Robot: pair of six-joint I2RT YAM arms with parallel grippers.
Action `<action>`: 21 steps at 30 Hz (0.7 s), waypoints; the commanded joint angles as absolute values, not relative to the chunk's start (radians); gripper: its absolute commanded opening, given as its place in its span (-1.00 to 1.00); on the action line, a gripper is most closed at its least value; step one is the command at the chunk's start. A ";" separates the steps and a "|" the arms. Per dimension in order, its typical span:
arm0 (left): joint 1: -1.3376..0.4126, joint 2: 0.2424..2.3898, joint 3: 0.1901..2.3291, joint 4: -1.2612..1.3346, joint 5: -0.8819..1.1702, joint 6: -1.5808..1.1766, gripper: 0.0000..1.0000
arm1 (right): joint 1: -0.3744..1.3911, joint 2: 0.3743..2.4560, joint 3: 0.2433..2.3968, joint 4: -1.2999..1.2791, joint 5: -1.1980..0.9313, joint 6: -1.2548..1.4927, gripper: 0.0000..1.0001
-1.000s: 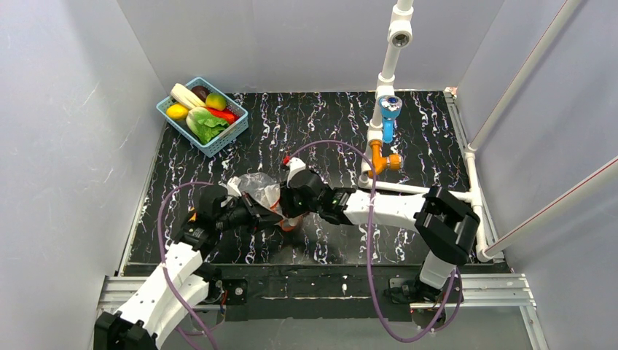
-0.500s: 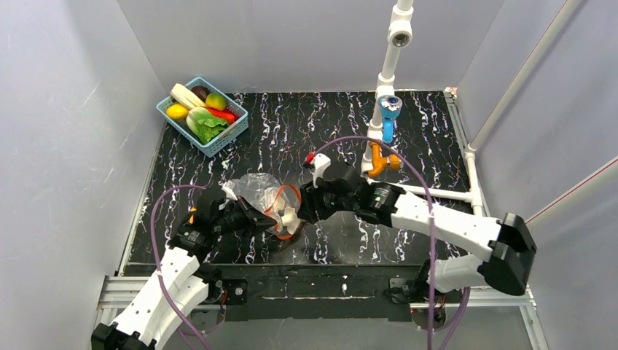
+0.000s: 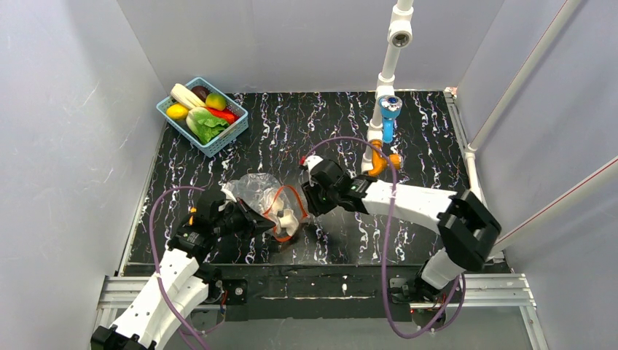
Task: Place the food in the zip-top bag and seal the zipper
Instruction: Place the fake vegetable in the zipper food storage bag, then adjust the zipper food storage bag at the center of the board.
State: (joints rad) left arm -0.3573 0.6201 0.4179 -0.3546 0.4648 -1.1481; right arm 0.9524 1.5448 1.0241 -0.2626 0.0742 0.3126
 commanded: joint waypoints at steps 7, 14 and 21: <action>-0.361 0.609 0.454 -0.415 0.445 -1.113 -1.00 | 0.957 1.631 1.046 -0.094 -0.067 0.288 -0.05; -0.361 0.620 0.490 -0.468 0.429 -1.077 -1.00 | 0.958 1.678 1.062 -0.029 -0.129 0.282 -0.01; -0.362 0.621 0.521 -0.472 0.429 -1.077 -1.00 | 0.986 1.743 1.084 -0.023 -0.052 0.290 -0.41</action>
